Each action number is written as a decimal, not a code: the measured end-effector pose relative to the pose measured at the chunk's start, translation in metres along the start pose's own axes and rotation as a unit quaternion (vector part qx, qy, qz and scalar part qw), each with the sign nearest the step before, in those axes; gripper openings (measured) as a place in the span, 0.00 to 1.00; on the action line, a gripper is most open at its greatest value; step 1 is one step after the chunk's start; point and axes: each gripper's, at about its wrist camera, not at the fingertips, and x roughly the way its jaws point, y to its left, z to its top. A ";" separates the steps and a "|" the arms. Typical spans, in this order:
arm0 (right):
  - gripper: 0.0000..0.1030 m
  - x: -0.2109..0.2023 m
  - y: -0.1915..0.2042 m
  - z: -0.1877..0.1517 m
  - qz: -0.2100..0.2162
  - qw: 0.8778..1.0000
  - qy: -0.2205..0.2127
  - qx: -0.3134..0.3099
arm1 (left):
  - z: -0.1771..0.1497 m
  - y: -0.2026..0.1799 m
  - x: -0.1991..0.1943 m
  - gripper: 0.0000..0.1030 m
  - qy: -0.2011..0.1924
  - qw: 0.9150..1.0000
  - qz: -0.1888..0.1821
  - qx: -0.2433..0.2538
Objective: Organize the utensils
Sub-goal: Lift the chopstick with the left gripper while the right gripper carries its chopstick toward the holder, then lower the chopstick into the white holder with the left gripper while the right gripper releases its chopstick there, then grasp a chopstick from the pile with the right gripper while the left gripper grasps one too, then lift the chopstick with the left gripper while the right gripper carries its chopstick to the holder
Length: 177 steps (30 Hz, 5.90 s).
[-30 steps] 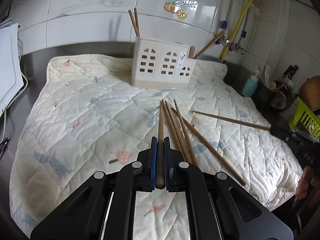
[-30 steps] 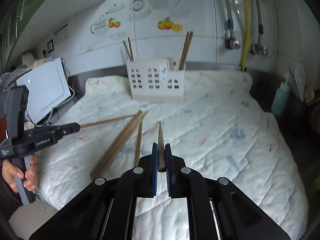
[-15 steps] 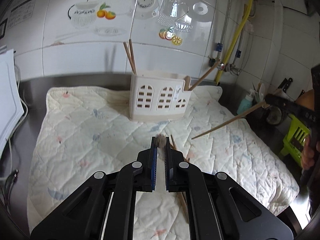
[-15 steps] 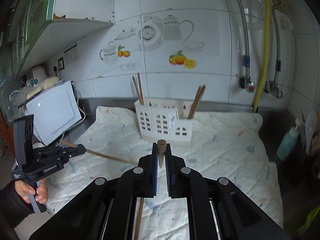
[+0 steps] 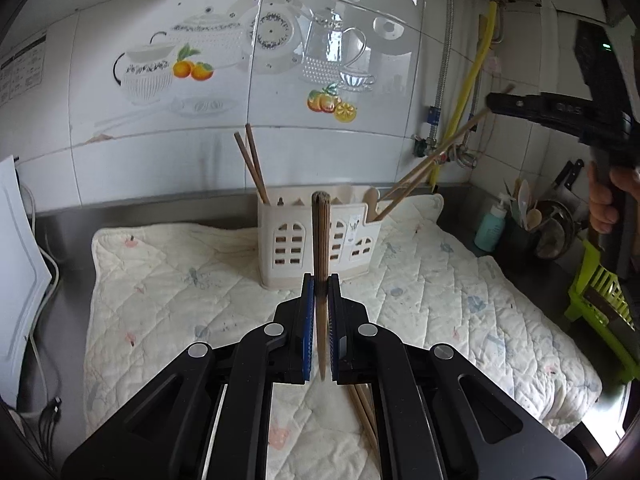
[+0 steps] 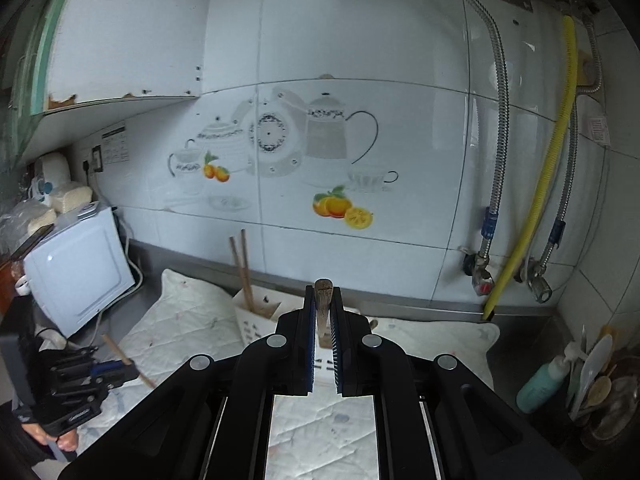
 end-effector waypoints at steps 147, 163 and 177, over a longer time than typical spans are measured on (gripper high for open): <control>0.06 0.001 0.080 -0.295 0.035 0.986 0.136 0.093 | -0.164 -0.048 0.055 0.06 0.157 0.987 0.018 -0.010; 0.06 -0.020 0.079 -0.265 0.033 0.991 0.103 0.073 | -0.160 -0.047 0.059 0.07 0.177 0.984 0.013 -0.026; 0.06 -0.046 0.060 -0.194 0.039 0.997 0.045 0.041 | -0.105 -0.036 0.014 0.05 0.055 0.998 0.008 -0.025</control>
